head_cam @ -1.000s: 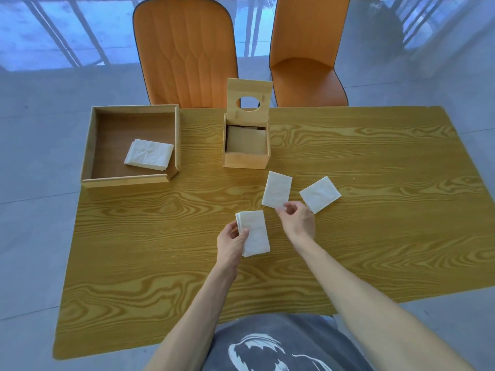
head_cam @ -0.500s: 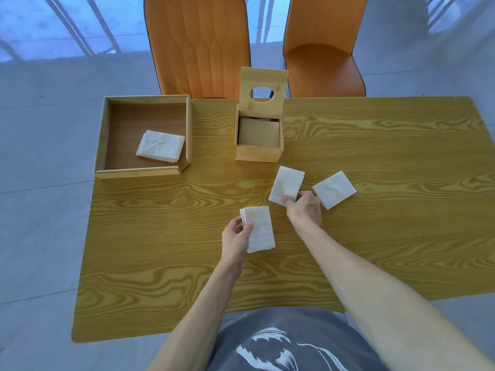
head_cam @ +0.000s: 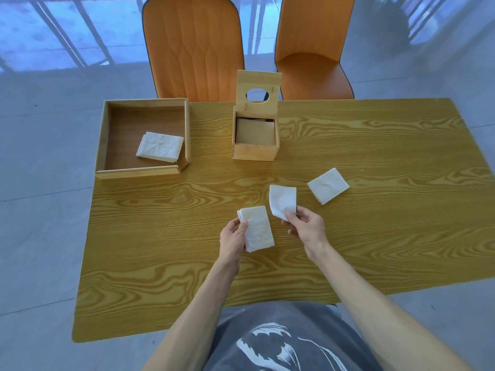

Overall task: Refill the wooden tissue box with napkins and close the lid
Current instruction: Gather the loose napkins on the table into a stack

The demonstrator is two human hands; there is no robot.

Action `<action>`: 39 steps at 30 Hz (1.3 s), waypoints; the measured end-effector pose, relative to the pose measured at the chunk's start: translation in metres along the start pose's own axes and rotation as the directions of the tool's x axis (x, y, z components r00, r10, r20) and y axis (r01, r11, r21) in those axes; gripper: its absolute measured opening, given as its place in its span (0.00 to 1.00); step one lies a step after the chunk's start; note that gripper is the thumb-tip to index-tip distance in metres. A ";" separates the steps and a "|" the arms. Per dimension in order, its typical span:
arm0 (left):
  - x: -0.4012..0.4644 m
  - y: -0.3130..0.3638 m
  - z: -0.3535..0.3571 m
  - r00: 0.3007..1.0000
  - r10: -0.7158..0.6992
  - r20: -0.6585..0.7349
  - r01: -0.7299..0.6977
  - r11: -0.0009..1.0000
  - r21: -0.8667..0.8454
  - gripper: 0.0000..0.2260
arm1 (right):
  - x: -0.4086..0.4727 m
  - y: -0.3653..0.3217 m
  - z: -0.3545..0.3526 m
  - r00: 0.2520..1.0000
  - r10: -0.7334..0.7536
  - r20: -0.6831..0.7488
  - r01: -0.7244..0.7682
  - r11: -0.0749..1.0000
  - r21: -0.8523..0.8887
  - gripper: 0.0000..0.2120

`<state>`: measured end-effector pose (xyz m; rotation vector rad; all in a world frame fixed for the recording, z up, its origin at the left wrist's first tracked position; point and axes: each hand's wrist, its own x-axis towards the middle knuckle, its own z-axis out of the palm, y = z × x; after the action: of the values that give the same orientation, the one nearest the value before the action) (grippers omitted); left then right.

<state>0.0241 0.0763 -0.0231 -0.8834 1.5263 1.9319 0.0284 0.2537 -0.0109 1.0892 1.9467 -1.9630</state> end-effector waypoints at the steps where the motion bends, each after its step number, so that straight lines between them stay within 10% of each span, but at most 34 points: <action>1: -0.001 -0.001 -0.001 1.000 0.003 0.007 -0.003 1.000 -0.004 0.09 | -0.006 0.003 -0.001 0.999 0.004 0.042 -0.004 1.000 -0.005 0.09; 10: -0.004 -0.005 -0.005 0.999 0.010 0.034 -0.011 1.000 0.017 0.11 | -0.028 0.028 0.011 0.970 0.046 0.238 -0.006 0.986 -0.168 0.14; 25: 0.002 -0.001 0.011 0.997 0.076 0.017 -0.076 0.997 0.004 0.17 | -0.016 0.022 0.015 0.986 -0.111 0.125 0.166 0.740 -0.652 0.18; 39: 0.016 0.006 0.028 0.995 0.084 -0.050 -0.082 0.996 0.039 0.13 | 0.068 -0.033 -0.040 0.804 0.113 -0.584 -0.307 0.920 -0.244 0.32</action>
<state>0.0043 0.1025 -0.0266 -0.8727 1.6475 1.9459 -0.0254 0.3194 -0.0202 1.8369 2.1771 -1.2118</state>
